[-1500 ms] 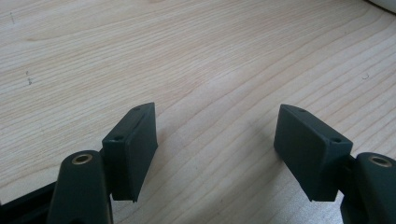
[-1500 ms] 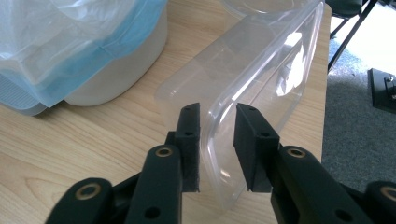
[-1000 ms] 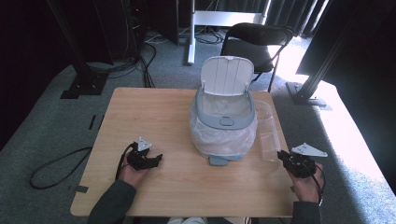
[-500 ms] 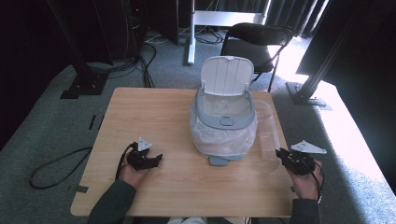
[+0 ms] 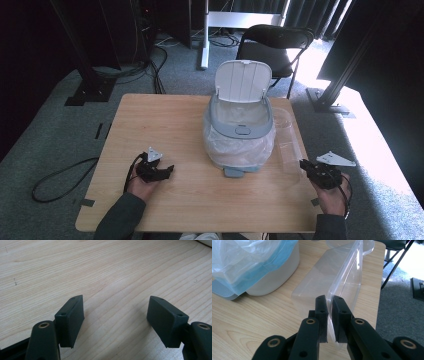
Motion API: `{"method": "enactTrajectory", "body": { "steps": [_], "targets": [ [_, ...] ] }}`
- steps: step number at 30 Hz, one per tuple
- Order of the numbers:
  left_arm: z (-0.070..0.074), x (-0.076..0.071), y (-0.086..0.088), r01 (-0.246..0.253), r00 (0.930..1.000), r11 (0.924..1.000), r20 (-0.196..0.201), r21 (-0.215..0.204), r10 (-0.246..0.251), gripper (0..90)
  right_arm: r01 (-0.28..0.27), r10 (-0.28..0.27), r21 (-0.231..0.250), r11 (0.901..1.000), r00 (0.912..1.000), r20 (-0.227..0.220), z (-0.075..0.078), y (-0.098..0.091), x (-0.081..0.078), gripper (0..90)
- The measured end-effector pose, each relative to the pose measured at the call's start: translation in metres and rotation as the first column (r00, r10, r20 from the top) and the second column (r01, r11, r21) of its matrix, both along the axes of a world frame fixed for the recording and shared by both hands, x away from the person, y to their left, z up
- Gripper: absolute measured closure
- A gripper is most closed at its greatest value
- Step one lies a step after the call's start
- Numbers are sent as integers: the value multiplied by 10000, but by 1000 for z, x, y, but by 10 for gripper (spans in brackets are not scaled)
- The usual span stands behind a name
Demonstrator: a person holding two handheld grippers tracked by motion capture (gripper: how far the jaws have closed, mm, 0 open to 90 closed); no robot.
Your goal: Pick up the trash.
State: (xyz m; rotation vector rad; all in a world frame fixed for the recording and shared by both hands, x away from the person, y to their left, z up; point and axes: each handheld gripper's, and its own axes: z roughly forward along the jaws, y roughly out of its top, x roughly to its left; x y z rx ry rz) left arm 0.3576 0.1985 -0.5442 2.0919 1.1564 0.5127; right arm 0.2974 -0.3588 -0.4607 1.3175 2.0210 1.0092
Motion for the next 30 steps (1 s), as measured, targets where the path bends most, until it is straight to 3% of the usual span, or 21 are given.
{"method": "enactTrajectory", "body": {
  "steps": [9, 18, 30],
  "targets": [
    [0, 0, 0, 3, 10000, 10000, -3, 2, -3, 302, -140, 126, 350, 9993, 9992, 381, 13, -8, 0, 837],
    [0, 0, 0, 1, 10000, 10000, -4, -2, -1, 302, -291, 273, 254, 9993, 9973, 675, 31, -11, 4, 837],
    [0, 0, 0, -9, 10000, 10000, 1, -18, 9, 302, -679, 664, 68, 9977, 9890, 1323, 67, -11, 8, 837]
  ]
}}
